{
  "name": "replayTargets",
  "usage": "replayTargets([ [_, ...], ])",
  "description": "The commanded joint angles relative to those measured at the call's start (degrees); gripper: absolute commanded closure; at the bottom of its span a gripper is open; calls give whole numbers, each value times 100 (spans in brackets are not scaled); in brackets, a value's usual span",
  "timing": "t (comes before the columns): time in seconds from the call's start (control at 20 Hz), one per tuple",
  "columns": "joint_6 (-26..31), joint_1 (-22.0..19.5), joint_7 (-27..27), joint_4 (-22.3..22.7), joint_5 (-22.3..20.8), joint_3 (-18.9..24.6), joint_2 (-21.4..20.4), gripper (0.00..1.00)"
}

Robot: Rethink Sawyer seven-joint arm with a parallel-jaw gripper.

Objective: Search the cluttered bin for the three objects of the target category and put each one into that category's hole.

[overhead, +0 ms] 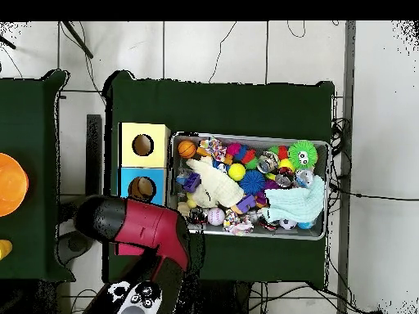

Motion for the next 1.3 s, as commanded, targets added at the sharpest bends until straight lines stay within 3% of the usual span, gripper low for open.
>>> replayTargets([
  [0.05,188,-803,-758,57,-825,474,-312,0],
  [0.3,-312,-2209,-2385,113,-1596,1271,-414,0],
  [0.7,-710,-3931,-3260,352,-2409,2604,-564,0],
  [1.05,-836,-4542,-3187,-241,-3154,3109,-58,0],
  [1.3,-994,-4914,-3309,-554,-3698,3373,64,0],
])
